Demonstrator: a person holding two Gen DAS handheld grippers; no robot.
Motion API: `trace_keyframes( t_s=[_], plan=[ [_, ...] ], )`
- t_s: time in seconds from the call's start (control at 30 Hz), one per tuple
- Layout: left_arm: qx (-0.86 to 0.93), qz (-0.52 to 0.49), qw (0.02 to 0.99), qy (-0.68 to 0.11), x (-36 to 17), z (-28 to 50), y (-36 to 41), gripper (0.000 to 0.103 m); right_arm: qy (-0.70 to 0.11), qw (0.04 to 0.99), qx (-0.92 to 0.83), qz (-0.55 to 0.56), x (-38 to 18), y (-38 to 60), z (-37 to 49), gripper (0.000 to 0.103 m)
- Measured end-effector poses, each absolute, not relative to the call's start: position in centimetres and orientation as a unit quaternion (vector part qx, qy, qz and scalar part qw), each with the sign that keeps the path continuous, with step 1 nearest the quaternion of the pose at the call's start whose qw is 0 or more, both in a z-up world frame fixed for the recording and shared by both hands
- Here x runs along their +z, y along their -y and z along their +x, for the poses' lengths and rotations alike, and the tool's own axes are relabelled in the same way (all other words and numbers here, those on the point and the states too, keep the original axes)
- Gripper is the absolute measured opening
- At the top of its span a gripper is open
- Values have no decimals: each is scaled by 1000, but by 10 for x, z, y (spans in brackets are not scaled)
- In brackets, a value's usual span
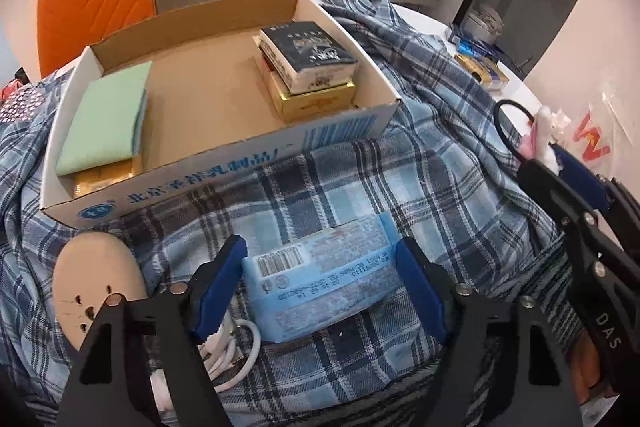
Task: Organize soft objects
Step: 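Grasp the white bunny hair tie with the right tool while the left tool grasps the blue wipe pack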
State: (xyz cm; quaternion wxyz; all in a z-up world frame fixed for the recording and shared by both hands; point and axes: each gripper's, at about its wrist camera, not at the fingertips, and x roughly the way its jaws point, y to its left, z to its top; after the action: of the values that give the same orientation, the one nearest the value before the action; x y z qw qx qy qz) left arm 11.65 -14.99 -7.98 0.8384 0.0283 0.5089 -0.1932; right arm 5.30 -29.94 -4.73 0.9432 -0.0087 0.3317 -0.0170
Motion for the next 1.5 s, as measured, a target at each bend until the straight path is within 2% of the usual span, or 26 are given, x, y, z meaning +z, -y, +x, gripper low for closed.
trace_keyframes(
  t_s=[0.07, 0.13, 0.17, 0.3, 0.37, 0.43, 0.5, 0.57, 0.67, 0.9, 1.07, 1.13, 1.2, 1.33, 1.43, 1.47, 1.5],
  plan=[
    [-192, 18, 841, -506, -76, 115, 144, 69, -332, 943, -17, -9, -48, 299, 53, 40],
    [-193, 11, 845, -499, -70, 112, 138, 60, -332, 943, -17, -9, -47, 300, 53, 40],
    [-192, 9, 848, -493, -66, 110, 136, 45, -331, 943, -17, -9, -47, 300, 53, 40],
    [-197, 2, 856, -477, -51, 104, 128, 38, -330, 944, -18, -12, -47, 300, 53, 40],
    [-200, 4, 859, -472, -45, 101, 126, 38, -328, 944, -19, -17, -47, 298, 52, 40],
    [-199, 8, 862, -466, -40, 97, 126, 43, -324, 946, -19, -19, -46, 298, 50, 40],
    [-195, 4, 867, -458, -36, 96, 124, 87, -319, 947, -18, -18, -44, 298, 48, 40],
    [-196, -8, 874, -444, -34, 95, 124, 101, -319, 948, -19, -18, -43, 298, 48, 40],
    [-212, 5, 865, -454, -37, 98, 133, 101, -319, 948, -19, -16, -42, 298, 47, 40],
    [-287, 146, 833, -450, -51, 96, 158, 101, -319, 948, -17, -2, -41, 303, 46, 40],
    [-317, 191, 799, -475, -65, 98, 164, 101, -322, 947, -12, 5, -42, 305, 48, 40],
    [-318, 194, 797, -477, -68, 103, 164, 98, -322, 947, -12, 5, -42, 305, 48, 40],
    [-321, 188, 791, -485, -72, 109, 166, 86, -322, 947, -12, 5, -43, 304, 48, 40],
    [-325, 210, 777, -496, -85, 113, 176, 83, -325, 946, -9, 4, -43, 303, 49, 40],
    [-334, 212, 766, -507, -91, 113, 179, 73, -327, 945, -8, 4, -44, 303, 49, 40],
    [-331, 217, 768, -504, -91, 113, 180, 66, -328, 945, -8, 5, -44, 303, 50, 40],
    [-334, 216, 769, -500, -90, 112, 180, 51, -328, 945, -8, 5, -44, 304, 50, 40]
  ],
)
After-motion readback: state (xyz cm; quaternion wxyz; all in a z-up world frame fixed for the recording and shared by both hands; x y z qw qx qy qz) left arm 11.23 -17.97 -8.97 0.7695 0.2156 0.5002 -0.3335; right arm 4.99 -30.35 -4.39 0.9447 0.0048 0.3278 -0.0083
